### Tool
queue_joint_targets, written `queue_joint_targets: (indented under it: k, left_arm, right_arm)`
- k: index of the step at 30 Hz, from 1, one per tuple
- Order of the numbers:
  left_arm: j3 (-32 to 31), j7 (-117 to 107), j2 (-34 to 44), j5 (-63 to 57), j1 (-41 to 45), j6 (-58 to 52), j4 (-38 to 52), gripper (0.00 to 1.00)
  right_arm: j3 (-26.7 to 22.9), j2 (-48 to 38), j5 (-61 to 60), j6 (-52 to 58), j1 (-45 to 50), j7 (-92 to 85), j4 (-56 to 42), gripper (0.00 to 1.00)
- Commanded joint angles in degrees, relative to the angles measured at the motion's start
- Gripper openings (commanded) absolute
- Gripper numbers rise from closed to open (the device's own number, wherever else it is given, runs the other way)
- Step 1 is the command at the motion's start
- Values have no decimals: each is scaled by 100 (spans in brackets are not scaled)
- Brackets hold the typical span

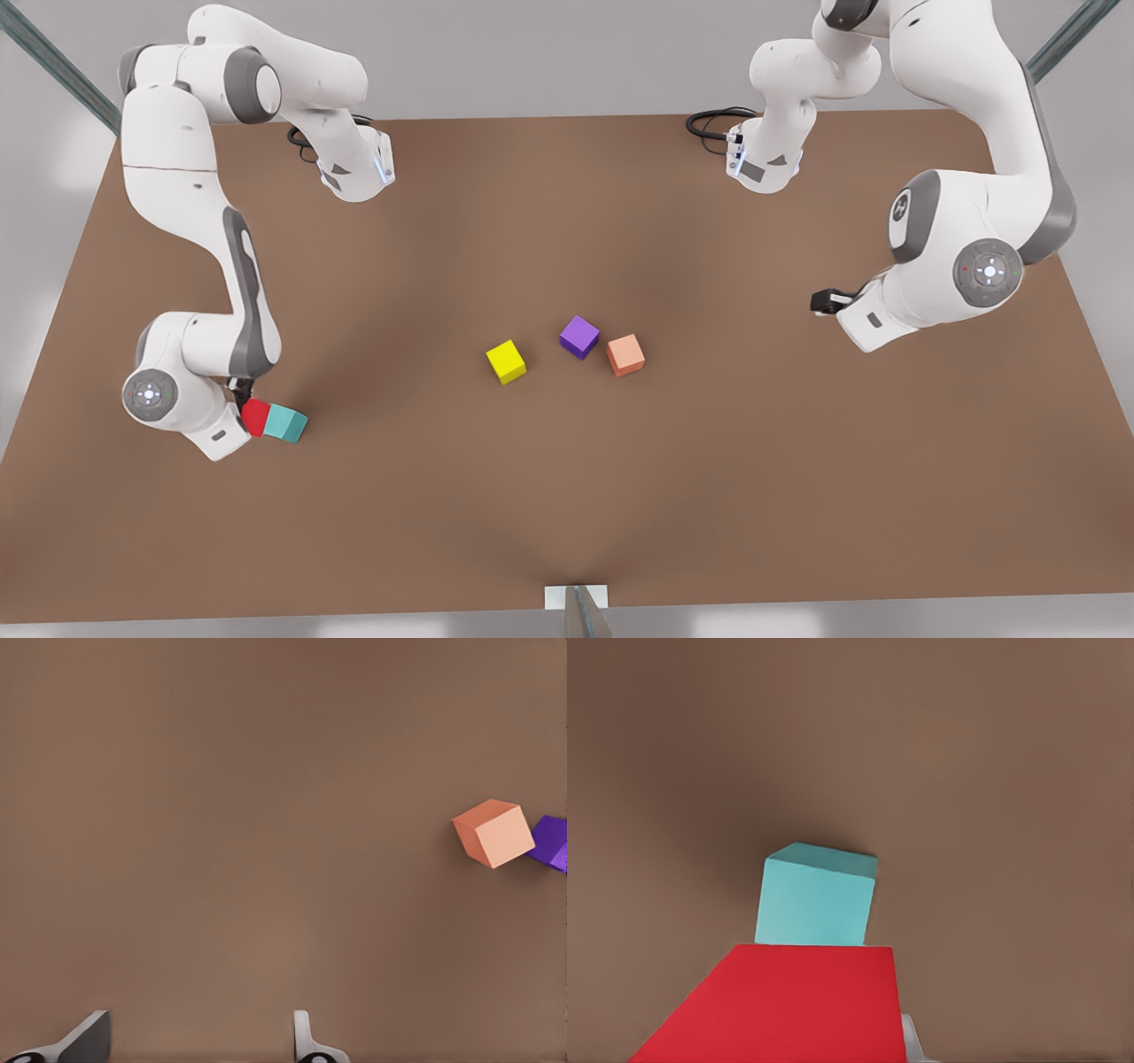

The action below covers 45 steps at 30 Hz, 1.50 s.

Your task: Pick up red wooden cube and pass to hand red wooden cube and place in blue wooden cube

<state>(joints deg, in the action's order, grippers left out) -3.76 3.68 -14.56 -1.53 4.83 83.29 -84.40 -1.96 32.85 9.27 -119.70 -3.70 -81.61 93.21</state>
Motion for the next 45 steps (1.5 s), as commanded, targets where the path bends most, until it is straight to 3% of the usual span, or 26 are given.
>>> queue_joint_targets:
  k: [1, 16, 17, 18, 34, 36, 38, 43, 45]
  left_arm:
    - [-28, -438, 6, 57, -17, -24, 2, 100]
    - [-28, -456, -55, 57, -9, -33, 2, 100]
    - [-28, -456, -82, 57, -9, -33, 2, 100]
    - [-28, -456, -82, 57, 0, -33, 2, 100]
    - [-28, -464, -117, 48, 0, -33, 2, 100]
    - [-28, -464, -126, 48, 0, -33, 2, 100]
    - [-28, -464, -126, 57, 0, -33, 2, 100]
    - [-28, -464, -126, 57, 0, -59, 2, 100]
    - [-28, -456, -126, 57, 0, -59, 2, 100]
  right_arm:
    - [3, 20, 49, -511, 1, 1728, 13, 55]
    - [38, -15, -259, -844, 1, 1842, 699, 56]
    - [38, 2, -276, -845, 1, 1851, 699, 62]
    - [38, 20, -285, -844, 1, 2000, 699, 100]
    - [187, -305, -487, -370, 115, 2027, 655, 100]
    - [205, -455, -619, -72, 212, 2395, 559, 100]
    - [205, -481, -856, 1000, 475, 3089, -100, 100]
    - [178, -542, -971, 3194, 607, 8115, -1487, 100]
    - [126, -743, -901, 4533, 555, 8329, -2483, 100]
